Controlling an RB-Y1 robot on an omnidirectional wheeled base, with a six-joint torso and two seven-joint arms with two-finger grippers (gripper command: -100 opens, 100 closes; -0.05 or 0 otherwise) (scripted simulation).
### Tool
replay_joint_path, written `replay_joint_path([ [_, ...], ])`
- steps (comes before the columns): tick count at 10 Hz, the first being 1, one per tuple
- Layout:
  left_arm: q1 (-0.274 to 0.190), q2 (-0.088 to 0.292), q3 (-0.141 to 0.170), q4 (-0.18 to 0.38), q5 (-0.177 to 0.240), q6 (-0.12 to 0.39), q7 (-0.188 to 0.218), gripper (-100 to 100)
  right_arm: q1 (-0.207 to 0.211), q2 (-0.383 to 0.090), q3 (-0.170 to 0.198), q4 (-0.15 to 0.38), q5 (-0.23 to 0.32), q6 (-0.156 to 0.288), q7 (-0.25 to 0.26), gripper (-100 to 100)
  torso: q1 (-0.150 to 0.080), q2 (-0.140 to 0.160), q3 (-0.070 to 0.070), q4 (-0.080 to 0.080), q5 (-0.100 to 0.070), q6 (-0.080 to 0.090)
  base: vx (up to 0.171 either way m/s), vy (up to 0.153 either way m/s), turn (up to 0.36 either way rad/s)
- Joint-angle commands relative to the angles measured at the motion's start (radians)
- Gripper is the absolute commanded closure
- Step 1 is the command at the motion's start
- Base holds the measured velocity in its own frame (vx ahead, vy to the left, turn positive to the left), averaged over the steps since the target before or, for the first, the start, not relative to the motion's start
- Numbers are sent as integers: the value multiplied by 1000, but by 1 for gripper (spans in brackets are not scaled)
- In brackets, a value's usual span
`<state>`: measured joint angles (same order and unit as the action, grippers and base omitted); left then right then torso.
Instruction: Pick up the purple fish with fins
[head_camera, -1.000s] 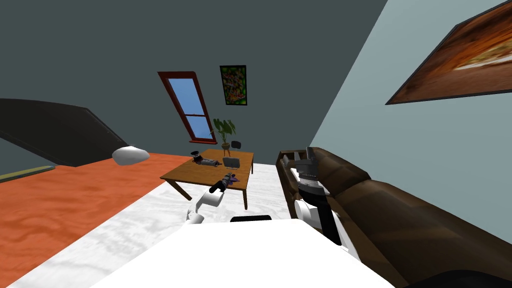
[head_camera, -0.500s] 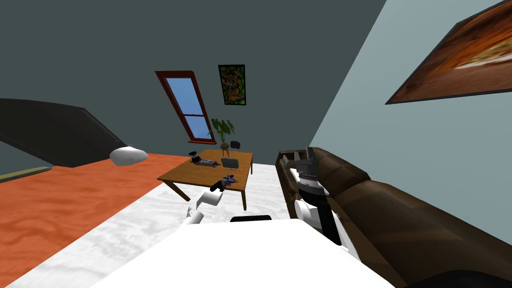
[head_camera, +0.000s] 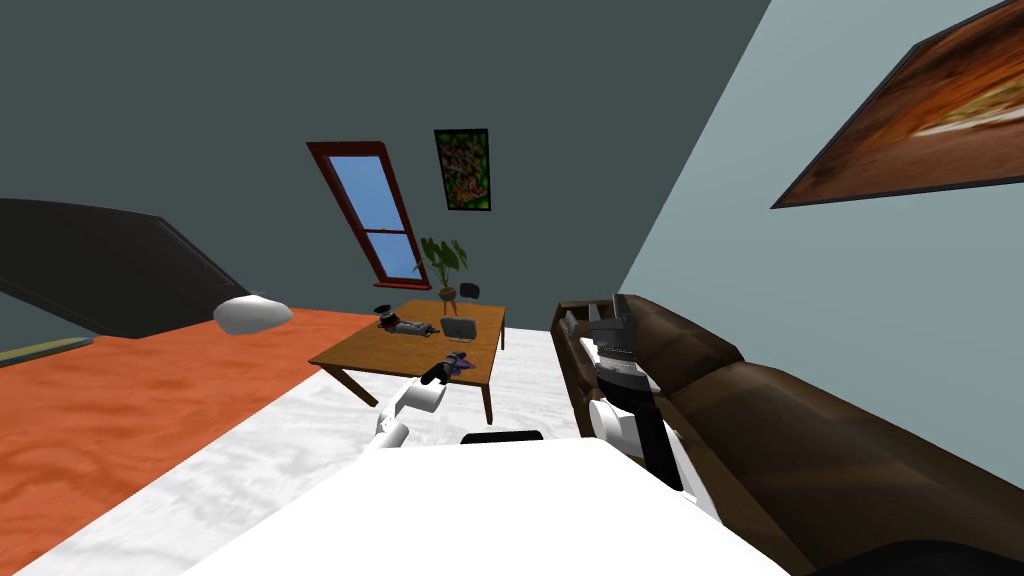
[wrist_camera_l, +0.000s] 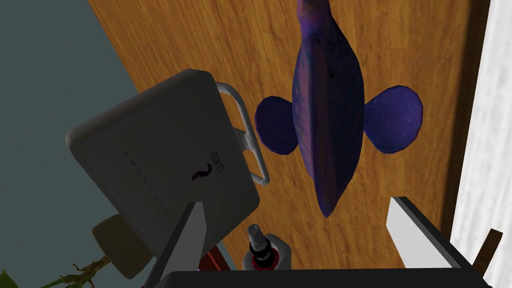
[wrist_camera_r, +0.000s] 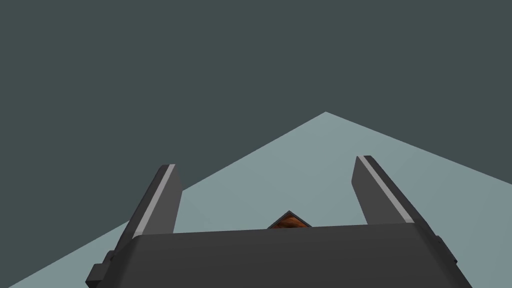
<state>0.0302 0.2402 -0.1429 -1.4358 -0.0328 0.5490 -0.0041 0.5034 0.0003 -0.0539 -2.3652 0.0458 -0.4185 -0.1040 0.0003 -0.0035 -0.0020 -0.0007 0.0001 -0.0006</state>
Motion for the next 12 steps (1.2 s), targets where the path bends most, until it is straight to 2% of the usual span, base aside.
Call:
replay_joint_path([
  [1,0,0,0,0,0,0,0,-100,0,0,0,0,0,0,0,0,0,0,0,0,0,0,20,3,-2],
  [2,0,0,0,2,0,-2,0,100,0,0,0,0,0,0,0,0,0,1,1,0,0,0,0,0,0],
  [6,0,0,0,2,0,-1,0,100,0,0,0,0,0,0,0,0,-1,4,2,1,0,0,0,0,0],
  [7,0,0,0,2,0,-1,0,0,0,0,0,0,0,0,0,0,-1,4,3,1,-1,0,0,0,0],
  [8,6,5,-4,-26,3,18,1,100,0,0,0,0,0,0,0,0,-1,4,3,2,-1,0,-35,-2,16],
  [10,14,11,-10,-65,7,49,2,100,0,0,0,0,0,0,0,0,-2,8,5,3,-1,0,-59,-5,17],
  [11,12,10,-8,-54,7,39,2,100,0,0,0,0,0,0,0,0,-2,9,6,3,-1,0,-29,-2,4],
  [12,13,11,-8,-57,7,43,2,0,0,0,0,0,0,0,0,0,-2,8,5,3,-1,0,-6,-1,0],
])
